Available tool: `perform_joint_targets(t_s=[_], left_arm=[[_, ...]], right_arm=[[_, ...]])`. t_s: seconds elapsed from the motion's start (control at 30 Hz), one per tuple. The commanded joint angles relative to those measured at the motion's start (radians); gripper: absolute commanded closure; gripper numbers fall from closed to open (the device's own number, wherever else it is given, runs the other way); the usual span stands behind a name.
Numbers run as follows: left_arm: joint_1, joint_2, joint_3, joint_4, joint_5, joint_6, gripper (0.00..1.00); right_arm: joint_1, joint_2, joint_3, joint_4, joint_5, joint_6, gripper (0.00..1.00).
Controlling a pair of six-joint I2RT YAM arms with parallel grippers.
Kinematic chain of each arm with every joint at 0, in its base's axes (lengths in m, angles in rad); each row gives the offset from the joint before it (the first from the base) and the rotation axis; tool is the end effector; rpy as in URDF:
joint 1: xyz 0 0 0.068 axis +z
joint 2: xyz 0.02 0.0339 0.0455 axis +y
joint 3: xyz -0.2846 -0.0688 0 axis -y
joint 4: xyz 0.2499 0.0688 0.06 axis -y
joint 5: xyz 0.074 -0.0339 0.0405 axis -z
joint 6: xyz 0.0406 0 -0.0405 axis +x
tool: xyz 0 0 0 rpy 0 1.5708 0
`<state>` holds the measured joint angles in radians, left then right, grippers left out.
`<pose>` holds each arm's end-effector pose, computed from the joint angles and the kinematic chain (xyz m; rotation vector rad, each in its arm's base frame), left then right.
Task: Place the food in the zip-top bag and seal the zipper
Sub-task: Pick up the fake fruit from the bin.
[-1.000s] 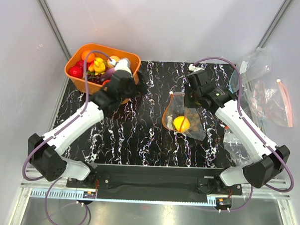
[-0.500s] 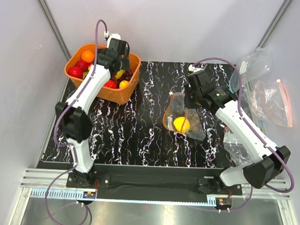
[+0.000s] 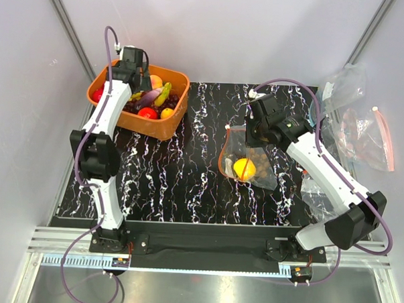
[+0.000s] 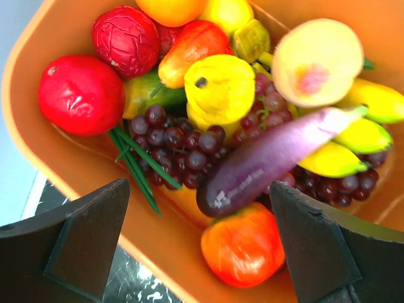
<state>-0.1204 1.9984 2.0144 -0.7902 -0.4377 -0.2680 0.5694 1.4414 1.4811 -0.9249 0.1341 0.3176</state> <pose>0.4648 -0.0389 0.3590 -0.3785 2.2437 0.3104 0.2581 0.1587 0.3772 -0.2502 2.4457 0.2273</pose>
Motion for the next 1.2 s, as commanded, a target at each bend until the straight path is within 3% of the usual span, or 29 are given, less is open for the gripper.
perform_joint_targets(t_s=[0.0,0.17,0.33,0.4,0.53,0.63,0.67,0.7,1.03,1.17], left_arm=[[0.044,0.045,0.049,0.051,0.106,-0.014,0.01],[0.068,0.125,0.112,0.062,0.152,-0.034,0.03],[0.102,0.181,0.110,0.144,0.189,-0.059,0.15],[0.114,0.212,0.132,0.164,0.217,-0.068,0.26],[0.119,0.221,0.119,0.213,0.214,-0.080,0.30],[0.120,0.204,0.090,0.255,0.179,-0.089,0.27],[0.119,0.201,0.086,0.262,0.162,-0.092,0.09],[0.119,0.198,0.084,0.273,0.156,-0.097,0.01],[0.143,0.269,0.148,0.292,0.200,-0.108,0.03],[0.149,0.272,0.153,0.278,0.235,-0.114,0.17]], right_arm=[[-0.002,-0.004,0.045,0.018,-0.041,-0.014,1.00],[0.000,0.010,0.064,-0.005,-0.034,-0.022,1.00],[0.000,0.002,0.058,-0.008,-0.044,-0.015,1.00],[-0.002,0.001,0.054,-0.005,-0.044,-0.012,1.00],[0.000,0.001,0.056,-0.005,-0.048,-0.006,1.00],[-0.002,0.001,0.054,-0.006,-0.047,-0.005,1.00],[0.000,0.004,0.053,-0.005,-0.045,-0.003,1.00],[-0.002,0.007,0.053,-0.003,-0.045,-0.003,1.00],[-0.002,0.040,0.071,-0.003,-0.039,-0.018,1.00],[-0.002,0.039,0.074,-0.005,-0.042,-0.017,1.00]])
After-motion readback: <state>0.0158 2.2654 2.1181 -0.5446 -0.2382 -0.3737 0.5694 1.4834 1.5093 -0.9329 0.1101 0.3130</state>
